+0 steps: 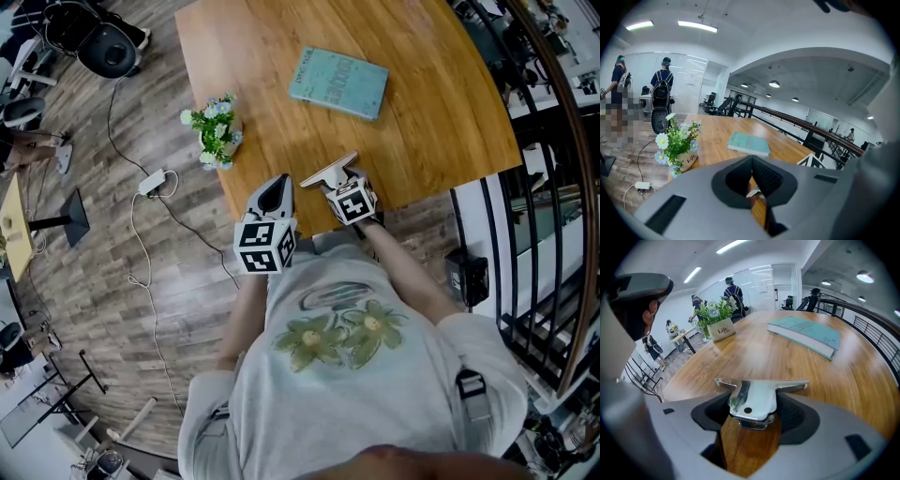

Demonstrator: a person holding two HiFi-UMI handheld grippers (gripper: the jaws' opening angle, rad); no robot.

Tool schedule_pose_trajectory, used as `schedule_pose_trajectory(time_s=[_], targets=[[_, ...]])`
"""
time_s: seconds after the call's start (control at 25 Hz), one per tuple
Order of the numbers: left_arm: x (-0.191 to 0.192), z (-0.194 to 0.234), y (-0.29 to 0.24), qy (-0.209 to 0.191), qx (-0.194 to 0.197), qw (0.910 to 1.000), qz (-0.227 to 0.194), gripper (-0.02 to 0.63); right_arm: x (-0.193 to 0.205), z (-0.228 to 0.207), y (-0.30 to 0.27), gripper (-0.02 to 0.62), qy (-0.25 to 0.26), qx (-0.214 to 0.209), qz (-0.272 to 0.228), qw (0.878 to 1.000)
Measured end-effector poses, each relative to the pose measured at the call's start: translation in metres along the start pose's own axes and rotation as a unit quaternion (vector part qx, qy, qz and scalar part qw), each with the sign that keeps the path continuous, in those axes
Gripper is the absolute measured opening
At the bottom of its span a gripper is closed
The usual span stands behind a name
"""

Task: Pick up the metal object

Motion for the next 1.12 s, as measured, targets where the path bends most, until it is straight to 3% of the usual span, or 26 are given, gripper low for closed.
schedule_pose_trajectory(time_s=[1.12], targets=[[-0.004,0.010,-0.007,-0.010,-0.005,0.9999,-0.001,0.015,-0.028,-0.014,0.016,0.291,0.037,0.000,-0.016,0.999]])
Point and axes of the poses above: the fingertips, and each gripper's own axes: y backward along the fingers, z to its left, x out of its underside, the point moved 2 cm from there along y, backward along the fingers, and after that the axes turned 11 degrees about -z, right-handed, at the moved point
